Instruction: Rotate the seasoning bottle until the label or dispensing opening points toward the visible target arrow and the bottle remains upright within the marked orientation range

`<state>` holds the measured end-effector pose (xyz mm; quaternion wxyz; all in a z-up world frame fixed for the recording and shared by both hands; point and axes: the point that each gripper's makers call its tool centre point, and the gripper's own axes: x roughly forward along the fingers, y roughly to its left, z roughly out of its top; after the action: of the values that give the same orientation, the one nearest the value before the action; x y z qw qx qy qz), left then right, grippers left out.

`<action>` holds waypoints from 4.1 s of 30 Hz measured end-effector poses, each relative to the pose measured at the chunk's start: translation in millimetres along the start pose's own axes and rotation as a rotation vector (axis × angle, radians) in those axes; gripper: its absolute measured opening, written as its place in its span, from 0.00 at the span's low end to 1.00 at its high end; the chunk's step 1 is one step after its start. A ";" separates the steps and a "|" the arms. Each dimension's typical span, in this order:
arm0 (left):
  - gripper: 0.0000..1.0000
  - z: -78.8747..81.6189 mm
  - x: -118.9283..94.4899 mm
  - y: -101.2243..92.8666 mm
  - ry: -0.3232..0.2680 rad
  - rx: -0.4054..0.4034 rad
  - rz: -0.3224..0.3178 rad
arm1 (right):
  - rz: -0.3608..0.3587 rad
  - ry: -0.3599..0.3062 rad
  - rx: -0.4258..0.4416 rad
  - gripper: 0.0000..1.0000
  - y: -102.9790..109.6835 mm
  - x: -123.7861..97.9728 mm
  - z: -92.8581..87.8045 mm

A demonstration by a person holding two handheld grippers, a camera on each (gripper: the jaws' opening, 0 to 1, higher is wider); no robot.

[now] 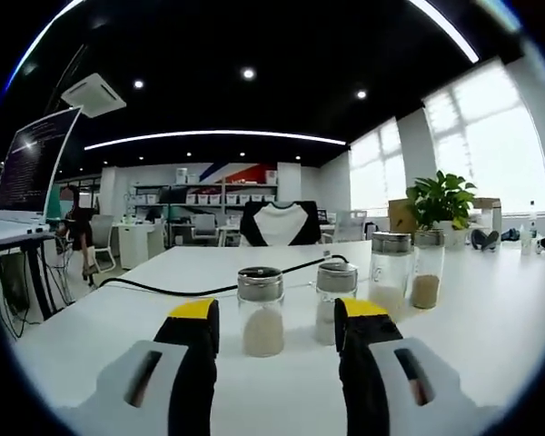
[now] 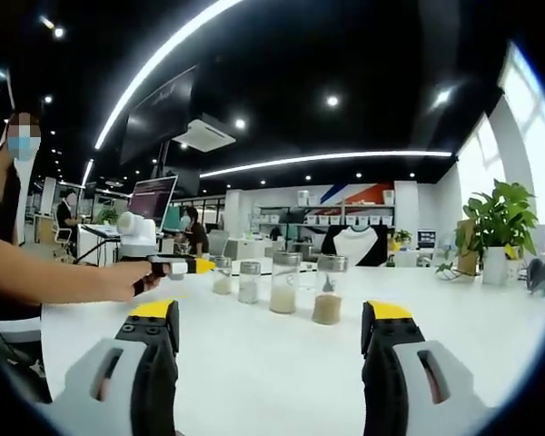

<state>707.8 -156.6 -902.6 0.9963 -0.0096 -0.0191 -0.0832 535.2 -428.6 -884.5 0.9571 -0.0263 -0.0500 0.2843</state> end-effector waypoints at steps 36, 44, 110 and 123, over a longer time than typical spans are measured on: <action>0.37 -30.5 56.7 5.1 0.121 0.059 -0.017 | -0.013 0.014 0.034 0.81 -6.9 0.0 -4.0; 0.35 -29.8 60.5 7.9 0.112 0.024 -0.021 | 0.004 0.021 0.038 0.81 -0.9 2.2 -7.2; 0.35 27.5 -147.2 -258.4 0.057 -0.090 -0.933 | 0.275 0.082 0.041 0.31 72.2 12.1 -27.6; 0.34 21.2 -143.8 -242.7 0.041 -0.196 -0.666 | 0.070 0.117 -0.016 0.29 63.1 14.7 -31.9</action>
<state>525.0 -371.7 -883.3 0.9089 -0.0966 0.0071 -0.4055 516.8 -368.4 -920.0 0.9476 -0.0525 0.0044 0.3151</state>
